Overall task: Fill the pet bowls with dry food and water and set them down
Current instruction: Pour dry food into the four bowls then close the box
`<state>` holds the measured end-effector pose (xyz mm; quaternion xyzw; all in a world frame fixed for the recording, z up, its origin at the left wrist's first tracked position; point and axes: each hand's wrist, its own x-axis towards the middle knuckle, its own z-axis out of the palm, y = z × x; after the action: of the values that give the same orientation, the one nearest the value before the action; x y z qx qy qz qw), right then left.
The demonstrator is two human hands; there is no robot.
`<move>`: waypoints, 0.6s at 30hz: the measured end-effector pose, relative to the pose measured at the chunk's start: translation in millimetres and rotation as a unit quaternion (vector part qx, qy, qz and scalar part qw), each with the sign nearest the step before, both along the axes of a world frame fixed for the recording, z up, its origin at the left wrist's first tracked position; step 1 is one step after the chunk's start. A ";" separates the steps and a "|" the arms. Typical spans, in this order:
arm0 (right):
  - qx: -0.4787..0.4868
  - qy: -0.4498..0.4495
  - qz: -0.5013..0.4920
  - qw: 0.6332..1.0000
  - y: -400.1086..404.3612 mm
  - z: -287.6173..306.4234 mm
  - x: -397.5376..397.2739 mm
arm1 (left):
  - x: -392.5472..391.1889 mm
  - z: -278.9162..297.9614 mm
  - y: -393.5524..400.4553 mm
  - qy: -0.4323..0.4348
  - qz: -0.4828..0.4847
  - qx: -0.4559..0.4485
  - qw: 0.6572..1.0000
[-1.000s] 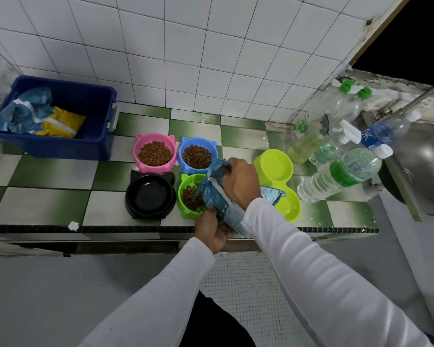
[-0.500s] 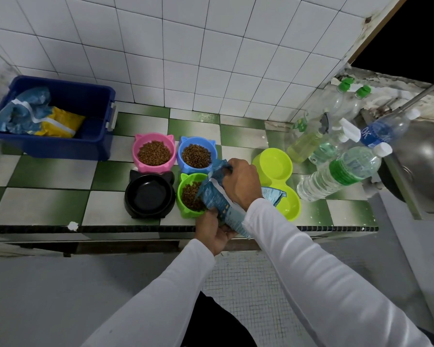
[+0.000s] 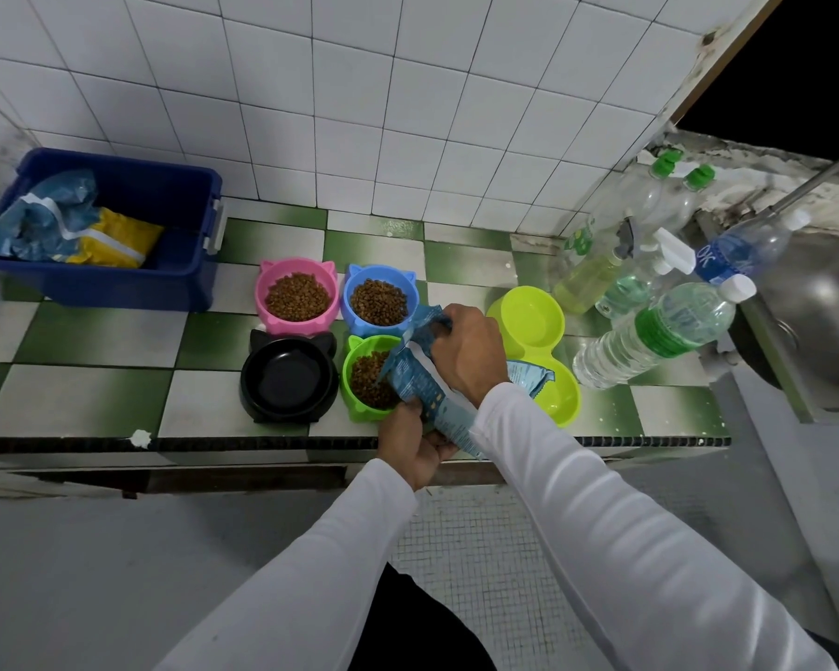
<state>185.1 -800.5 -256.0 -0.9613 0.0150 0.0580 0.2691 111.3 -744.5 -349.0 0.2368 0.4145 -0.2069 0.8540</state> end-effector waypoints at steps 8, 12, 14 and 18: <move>0.007 -0.002 -0.011 1.000 -3.9 0.0 -0.5 | 1.5 2.5 -0.9 0.000 -0.012 0.009 1.000; 0.025 -0.002 -0.019 0.999 -7.0 2.8 -3.0 | 1.4 3.5 -1.2 -0.001 -0.020 0.019 1.000; 0.034 -0.004 -0.037 0.999 -9.8 1.5 -3.7 | 1.3 3.4 -1.4 -0.004 -0.026 0.025 0.999; 0.060 -0.004 -0.093 0.994 -18.2 -9.3 -3.4 | -1.2 3.2 -2.7 -0.014 -0.035 0.041 0.998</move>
<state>181.8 -818.8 -265.4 -0.9380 0.0992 0.0294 0.3308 110.1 -747.2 -345.8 0.2891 0.4022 -0.2156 0.8415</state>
